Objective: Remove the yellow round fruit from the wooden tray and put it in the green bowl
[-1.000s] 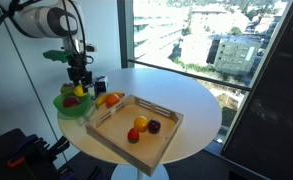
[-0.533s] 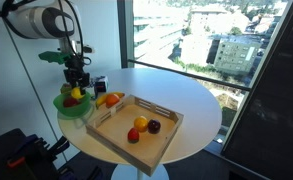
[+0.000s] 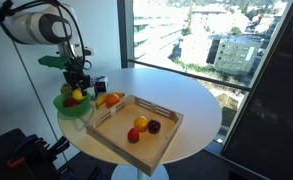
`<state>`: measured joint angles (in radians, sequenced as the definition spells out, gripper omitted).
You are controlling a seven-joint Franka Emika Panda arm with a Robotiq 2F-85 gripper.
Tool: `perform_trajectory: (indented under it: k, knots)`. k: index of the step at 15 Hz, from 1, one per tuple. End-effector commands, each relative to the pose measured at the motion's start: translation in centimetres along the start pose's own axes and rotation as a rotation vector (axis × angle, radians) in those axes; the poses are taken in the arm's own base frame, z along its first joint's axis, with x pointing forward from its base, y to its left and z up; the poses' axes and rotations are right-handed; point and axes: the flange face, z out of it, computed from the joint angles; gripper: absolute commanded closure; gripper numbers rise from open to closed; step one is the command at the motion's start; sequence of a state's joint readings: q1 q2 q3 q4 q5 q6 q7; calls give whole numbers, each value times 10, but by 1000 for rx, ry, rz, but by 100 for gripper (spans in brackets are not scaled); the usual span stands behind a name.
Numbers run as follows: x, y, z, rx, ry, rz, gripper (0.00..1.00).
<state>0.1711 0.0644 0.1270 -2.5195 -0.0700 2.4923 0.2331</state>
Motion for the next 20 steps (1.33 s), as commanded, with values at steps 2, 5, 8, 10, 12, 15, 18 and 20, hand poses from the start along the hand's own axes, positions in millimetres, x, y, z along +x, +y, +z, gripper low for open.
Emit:
perform_trajectory:
  k: [2, 5, 8, 10, 12, 15, 18, 20]
  knots:
    - [-5, 0, -2, -3, 34, -35, 12]
    - [-5, 0, -4, 4, 33, -27, 0]
    - [-4, 3, -11, 2, 26, 3, 0]
    - [-1, 6, -16, 4, 12, 36, 0]
    - [2, 11, -23, 3, -3, 66, 0]
    - [9, 23, -37, 6, -21, 103, 0]
    - [18, 34, -50, 8, -29, 136, 0]
    - [21, 39, -60, 8, -39, 152, 0]
